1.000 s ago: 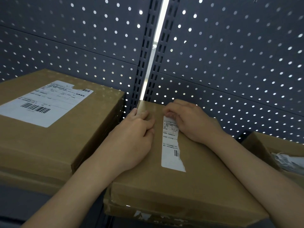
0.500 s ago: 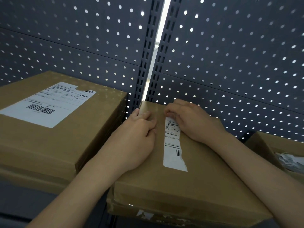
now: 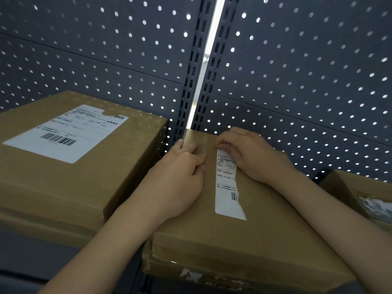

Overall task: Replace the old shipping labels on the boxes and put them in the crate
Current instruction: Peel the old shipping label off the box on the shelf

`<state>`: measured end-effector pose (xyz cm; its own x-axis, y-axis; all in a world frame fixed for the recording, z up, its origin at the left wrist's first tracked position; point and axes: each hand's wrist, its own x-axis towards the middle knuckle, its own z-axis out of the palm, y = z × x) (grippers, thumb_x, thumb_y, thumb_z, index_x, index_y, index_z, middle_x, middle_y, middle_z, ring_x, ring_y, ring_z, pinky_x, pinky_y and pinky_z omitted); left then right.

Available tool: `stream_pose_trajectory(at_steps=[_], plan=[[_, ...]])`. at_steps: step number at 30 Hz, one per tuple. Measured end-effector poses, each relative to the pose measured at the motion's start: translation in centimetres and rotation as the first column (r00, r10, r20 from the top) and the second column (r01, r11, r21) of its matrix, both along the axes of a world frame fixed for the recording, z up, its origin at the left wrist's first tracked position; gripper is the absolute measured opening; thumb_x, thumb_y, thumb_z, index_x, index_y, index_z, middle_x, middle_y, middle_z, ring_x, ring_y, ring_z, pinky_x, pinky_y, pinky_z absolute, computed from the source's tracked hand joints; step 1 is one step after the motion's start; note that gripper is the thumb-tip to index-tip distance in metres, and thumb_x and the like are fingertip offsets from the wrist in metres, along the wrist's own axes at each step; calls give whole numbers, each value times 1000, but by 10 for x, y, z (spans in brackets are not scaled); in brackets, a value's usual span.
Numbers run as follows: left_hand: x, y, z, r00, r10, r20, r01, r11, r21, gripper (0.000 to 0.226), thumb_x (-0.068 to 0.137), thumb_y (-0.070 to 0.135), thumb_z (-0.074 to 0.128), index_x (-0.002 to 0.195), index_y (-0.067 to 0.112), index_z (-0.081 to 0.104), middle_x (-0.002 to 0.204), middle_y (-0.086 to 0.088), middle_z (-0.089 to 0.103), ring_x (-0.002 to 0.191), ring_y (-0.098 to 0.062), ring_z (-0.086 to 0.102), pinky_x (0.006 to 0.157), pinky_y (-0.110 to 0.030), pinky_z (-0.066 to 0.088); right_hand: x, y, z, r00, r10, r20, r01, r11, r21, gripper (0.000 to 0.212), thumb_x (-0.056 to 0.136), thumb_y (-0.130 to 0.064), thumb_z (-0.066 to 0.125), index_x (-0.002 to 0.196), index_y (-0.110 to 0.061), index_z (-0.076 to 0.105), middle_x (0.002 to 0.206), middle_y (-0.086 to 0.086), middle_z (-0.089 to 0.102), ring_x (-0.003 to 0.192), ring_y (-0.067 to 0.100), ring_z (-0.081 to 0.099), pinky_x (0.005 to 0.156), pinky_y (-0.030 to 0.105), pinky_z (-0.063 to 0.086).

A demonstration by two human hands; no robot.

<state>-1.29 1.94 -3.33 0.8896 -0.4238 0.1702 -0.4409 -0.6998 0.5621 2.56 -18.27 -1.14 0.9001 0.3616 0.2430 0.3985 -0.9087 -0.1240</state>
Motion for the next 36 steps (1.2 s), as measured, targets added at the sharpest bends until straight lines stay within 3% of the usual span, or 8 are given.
stream_pose_trajectory(at_steps=[4,9,18,28,32,36], plan=[[1,1,-2,1000,-11,0,11,1000,1,40,103,30,34,141,30,45,159,14,19,149,-12,-2,117,-39,23,-1,2,0,1000,15,1,-15,999,-42,15,100,-27,46,105,-24,60,97,-5,54,91,21,56,80,45,49],[0,1,-1,999,2,34,-2,1000,-10,35,102,27,35,130,20,56,140,9,41,145,-13,13,104,-31,32,1,4,2,1000,20,0,-20,995,-93,14,101,-24,46,104,-23,59,95,-5,51,89,22,55,79,45,48],[0,0,0,1000,-2,24,2,1000,-16,37,102,27,35,134,22,53,144,11,38,146,-12,9,106,-30,30,1,-2,0,1000,-10,29,7,997,73,14,98,-15,51,98,-17,64,94,-4,60,89,16,56,83,41,47],[0,0,0,1000,4,1,-4,1000,-8,40,103,29,34,140,28,47,157,14,22,148,-11,0,113,-36,25,-5,6,3,999,-31,33,35,988,-148,18,102,-30,42,110,-24,57,103,-6,52,92,23,57,78,44,50],[1,1,-1,1000,3,10,-3,1000,-12,38,103,28,34,137,26,50,151,13,31,148,-11,2,110,-35,28,-8,12,7,998,-25,54,38,965,-258,22,103,-27,37,113,-20,55,105,-4,50,87,24,57,71,37,48],[0,1,-1,1000,-3,7,3,1000,-12,37,103,28,34,135,26,52,151,13,32,148,-11,5,110,-35,28,-2,11,6,1000,-16,27,22,968,-251,17,103,-23,40,108,-18,55,98,-6,47,84,23,56,70,36,44]])
